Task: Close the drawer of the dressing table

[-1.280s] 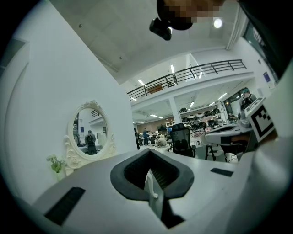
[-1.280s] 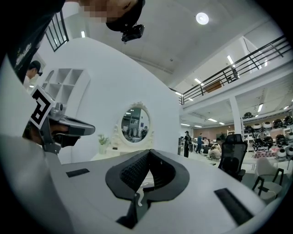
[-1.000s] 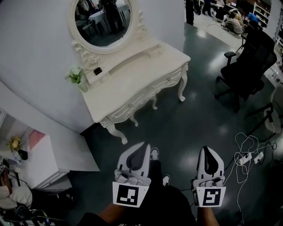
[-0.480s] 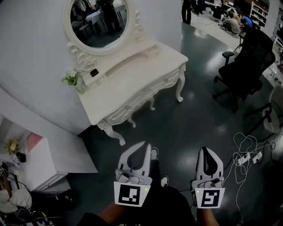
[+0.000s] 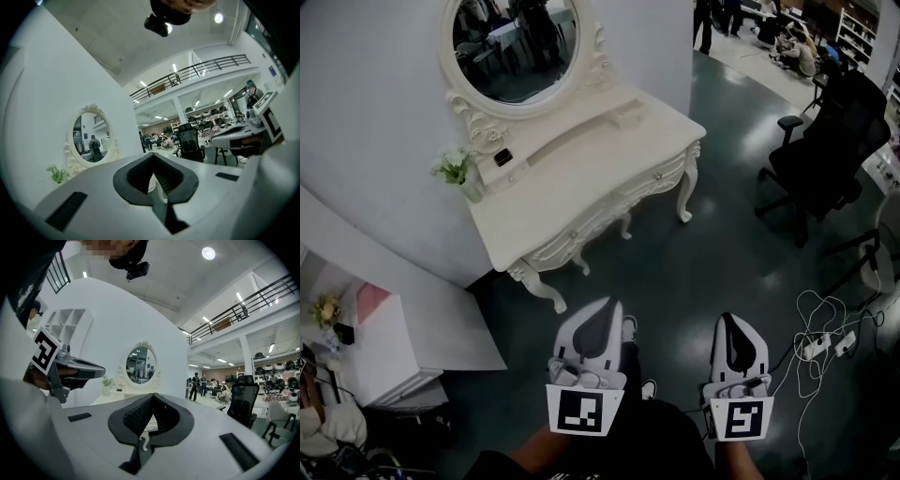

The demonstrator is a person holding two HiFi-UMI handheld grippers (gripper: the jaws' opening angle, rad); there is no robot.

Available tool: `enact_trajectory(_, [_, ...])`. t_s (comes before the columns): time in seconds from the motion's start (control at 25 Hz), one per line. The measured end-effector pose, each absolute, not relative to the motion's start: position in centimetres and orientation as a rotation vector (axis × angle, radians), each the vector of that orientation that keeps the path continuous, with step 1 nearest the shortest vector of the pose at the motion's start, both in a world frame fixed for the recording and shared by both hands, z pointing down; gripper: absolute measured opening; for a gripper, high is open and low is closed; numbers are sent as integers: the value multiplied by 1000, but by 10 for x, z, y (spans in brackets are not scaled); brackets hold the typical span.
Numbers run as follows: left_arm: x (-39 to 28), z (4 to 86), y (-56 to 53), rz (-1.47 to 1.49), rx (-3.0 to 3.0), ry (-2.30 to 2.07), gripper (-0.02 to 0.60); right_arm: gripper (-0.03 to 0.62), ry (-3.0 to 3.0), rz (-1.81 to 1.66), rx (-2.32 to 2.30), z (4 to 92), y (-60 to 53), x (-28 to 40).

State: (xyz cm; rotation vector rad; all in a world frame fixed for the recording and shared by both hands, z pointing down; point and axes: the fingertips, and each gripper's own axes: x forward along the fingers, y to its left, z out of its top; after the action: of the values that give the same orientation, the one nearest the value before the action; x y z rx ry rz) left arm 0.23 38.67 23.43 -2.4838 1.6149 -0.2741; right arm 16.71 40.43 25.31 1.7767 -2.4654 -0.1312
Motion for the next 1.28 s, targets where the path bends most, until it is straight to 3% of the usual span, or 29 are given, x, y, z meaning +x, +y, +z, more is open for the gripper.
enact_trajectory(1.28, [2,228,241,-248,-2524,1520,0,-2,-2439,-149,1780,242,263,152])
